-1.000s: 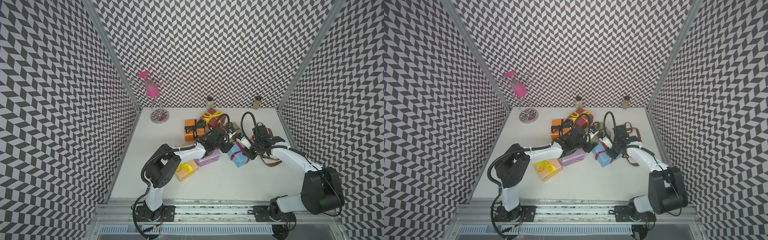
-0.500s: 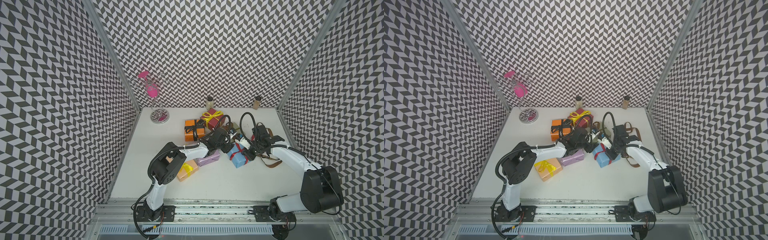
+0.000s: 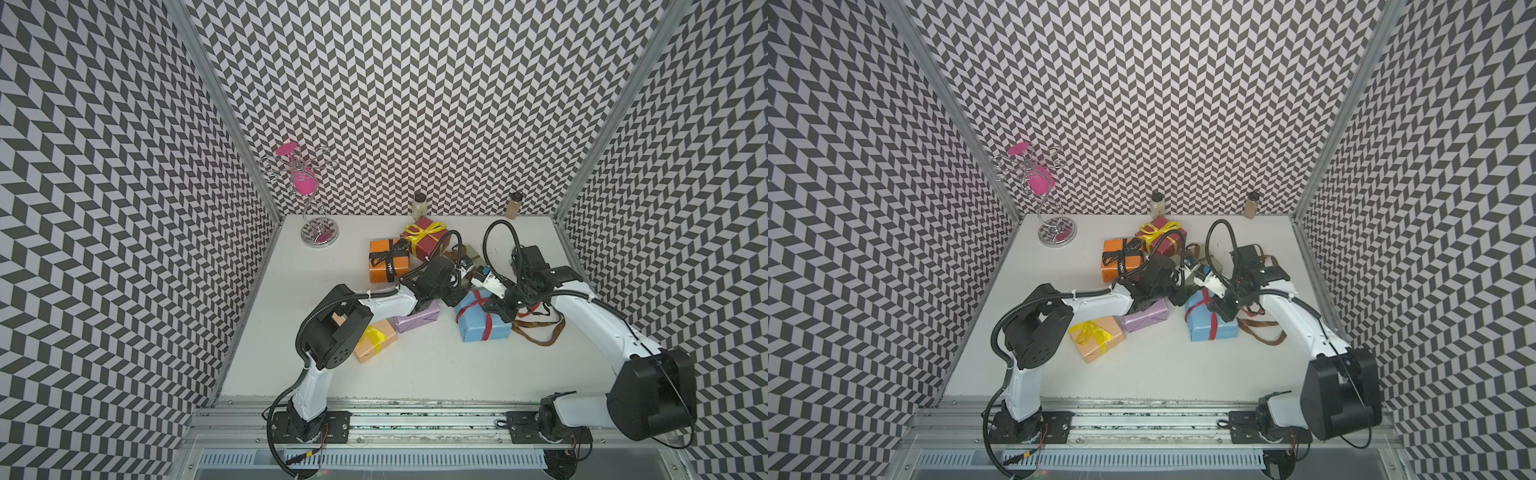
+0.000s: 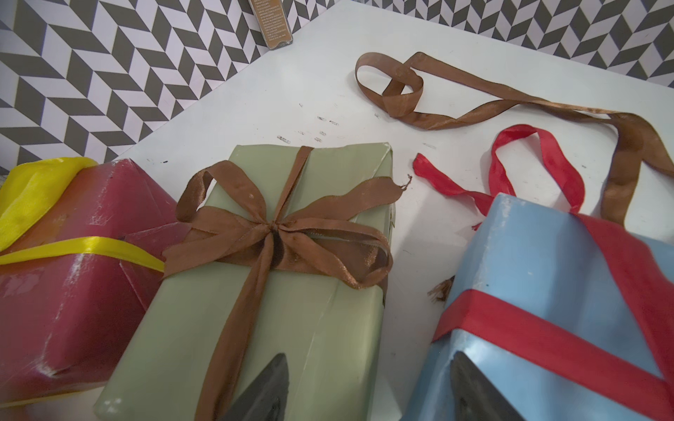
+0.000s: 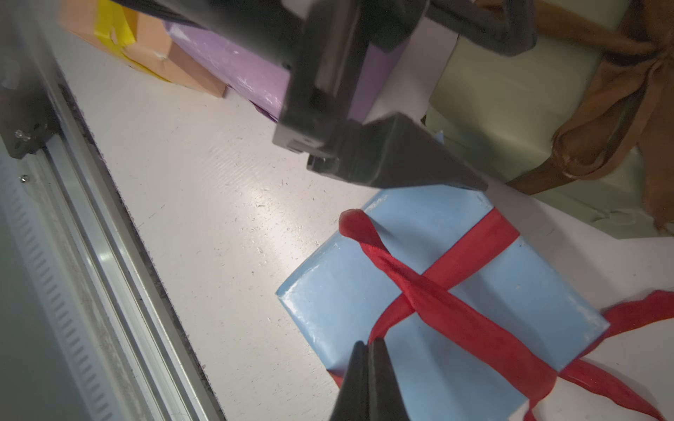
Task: Untie the ribbon bows on the gift boxes
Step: Pull the ribbon from the gift box.
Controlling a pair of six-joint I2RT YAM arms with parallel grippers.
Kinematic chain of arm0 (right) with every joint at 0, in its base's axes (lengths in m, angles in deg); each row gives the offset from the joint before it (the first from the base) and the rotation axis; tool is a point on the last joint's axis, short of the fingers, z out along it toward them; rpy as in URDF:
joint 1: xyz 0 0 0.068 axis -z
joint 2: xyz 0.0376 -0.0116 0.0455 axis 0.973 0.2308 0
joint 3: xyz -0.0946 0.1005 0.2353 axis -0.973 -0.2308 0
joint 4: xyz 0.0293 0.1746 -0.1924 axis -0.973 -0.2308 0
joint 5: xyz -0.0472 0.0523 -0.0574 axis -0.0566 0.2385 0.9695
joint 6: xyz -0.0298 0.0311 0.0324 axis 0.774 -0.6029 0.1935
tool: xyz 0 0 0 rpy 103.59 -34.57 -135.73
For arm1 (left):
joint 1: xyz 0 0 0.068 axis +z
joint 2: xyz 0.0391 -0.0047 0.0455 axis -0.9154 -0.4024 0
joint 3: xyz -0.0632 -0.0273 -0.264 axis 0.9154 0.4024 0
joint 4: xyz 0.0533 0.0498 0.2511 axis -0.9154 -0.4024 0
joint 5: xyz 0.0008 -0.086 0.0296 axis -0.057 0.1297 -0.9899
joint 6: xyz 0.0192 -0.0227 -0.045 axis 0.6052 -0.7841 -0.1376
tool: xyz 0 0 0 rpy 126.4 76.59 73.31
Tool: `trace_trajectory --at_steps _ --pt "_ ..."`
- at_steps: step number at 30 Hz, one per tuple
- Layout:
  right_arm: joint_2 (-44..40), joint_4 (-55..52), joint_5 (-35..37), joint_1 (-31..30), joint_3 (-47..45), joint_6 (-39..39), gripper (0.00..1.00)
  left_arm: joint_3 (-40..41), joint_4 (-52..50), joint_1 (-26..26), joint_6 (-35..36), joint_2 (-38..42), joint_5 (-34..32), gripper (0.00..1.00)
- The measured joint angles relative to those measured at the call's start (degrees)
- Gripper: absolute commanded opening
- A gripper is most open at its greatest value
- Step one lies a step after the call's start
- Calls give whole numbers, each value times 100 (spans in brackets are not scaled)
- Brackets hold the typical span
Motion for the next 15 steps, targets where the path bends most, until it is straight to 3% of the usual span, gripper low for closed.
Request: trace_trajectory --at_steps 15 --pt "-1019 -31 -105 107 850 -68 0 192 138 -4 0 59 22 70"
